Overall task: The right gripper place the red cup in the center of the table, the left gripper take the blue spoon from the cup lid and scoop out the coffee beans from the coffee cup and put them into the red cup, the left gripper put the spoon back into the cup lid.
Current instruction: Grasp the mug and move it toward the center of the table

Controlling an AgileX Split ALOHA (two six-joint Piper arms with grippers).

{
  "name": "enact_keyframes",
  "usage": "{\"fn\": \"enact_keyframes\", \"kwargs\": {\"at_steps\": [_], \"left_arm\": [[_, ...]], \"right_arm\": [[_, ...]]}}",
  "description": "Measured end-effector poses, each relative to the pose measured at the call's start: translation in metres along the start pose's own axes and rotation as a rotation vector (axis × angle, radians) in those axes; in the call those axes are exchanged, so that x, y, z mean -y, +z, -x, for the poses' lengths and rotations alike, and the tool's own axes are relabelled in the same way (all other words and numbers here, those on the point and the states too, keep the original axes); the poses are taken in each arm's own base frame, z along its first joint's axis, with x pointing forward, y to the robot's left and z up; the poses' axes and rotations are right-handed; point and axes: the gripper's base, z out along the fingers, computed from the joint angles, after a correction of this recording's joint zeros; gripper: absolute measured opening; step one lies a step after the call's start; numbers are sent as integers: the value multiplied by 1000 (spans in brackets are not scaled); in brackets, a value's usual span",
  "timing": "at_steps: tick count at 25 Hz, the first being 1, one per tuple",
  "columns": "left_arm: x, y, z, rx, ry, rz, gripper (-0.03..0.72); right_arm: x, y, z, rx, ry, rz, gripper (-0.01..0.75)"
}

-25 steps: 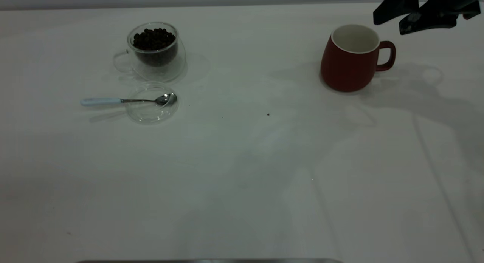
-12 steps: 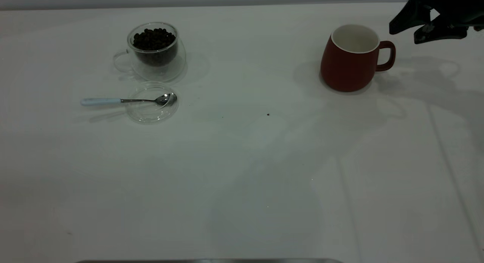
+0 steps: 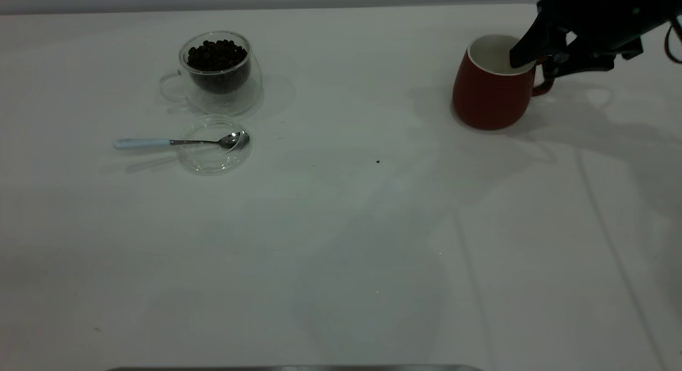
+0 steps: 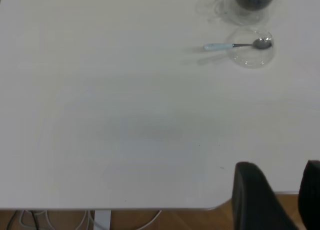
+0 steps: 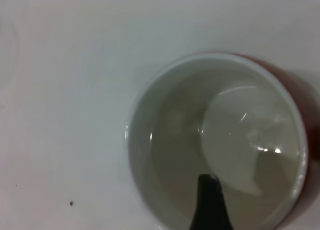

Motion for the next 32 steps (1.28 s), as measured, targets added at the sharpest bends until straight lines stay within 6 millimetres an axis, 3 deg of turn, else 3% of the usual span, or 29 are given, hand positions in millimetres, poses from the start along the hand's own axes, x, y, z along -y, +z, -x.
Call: {"fn": "enact_keyframes", "kwargs": {"at_steps": [8, 18, 32], "left_arm": [[0, 0, 0, 0, -1, 0, 284], [0, 0, 0, 0, -1, 0, 284], [0, 0, 0, 0, 0, 0, 284]], "right_arm": [[-7, 13, -4, -1, -11, 4, 590], [-35, 28, -9, -21, -105, 39, 590], [-113, 60, -32, -62, -172, 96, 590]]}}
